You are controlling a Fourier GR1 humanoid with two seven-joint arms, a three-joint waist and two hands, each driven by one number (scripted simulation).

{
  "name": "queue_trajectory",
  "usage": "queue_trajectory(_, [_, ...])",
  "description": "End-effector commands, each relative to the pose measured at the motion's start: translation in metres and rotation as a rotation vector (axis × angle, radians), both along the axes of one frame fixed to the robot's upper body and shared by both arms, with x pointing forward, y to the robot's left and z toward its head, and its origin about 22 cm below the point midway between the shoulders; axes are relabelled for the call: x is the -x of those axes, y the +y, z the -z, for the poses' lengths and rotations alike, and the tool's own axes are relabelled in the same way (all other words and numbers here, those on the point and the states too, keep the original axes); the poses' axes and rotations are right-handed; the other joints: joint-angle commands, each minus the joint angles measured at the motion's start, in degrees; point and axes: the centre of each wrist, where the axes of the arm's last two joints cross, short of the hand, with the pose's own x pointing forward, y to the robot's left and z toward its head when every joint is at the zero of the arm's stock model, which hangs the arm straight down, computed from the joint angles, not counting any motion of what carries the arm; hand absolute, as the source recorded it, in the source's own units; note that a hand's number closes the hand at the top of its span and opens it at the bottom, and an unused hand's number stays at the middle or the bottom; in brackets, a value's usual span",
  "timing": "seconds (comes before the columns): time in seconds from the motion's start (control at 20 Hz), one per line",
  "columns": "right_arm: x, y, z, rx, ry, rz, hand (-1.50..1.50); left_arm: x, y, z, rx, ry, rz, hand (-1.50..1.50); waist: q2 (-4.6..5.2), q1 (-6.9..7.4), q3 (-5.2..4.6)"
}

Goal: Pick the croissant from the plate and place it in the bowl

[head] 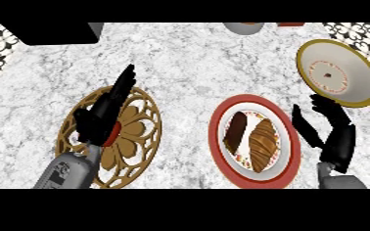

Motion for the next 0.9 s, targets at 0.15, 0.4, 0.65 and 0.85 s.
queue_trajectory(0.15, [0.038, 0.023, 0.029, 0.254, 0.163, 0.081, -1.5, 0.011, -0.004, 0.013, 0.002, -0.01, 0.121, 0.0, 0.43, 2.27, 0.18])
queue_trajectory(0.4, [0.04, -0.007, 0.018, 0.356, 0.463, 0.05, -1.5, 0.008, 0.012, -0.008, -0.01, -0.018, 0.141, 0.0, 0.21, 2.79, -0.12])
queue_trajectory(0.65, [0.032, -0.009, 0.008, 0.358, 0.869, -0.057, -1.5, 0.01, -0.004, -0.005, 0.011, -0.03, 0.164, 0.0, 0.56, 4.12, -0.32])
queue_trajectory(0.85, [0.012, 0.029, -0.021, 0.262, 1.074, -0.169, -1.5, 0.009, 0.005, -0.002, 0.01, -0.004, 0.169, 0.0, 0.58, 4.64, -0.11])
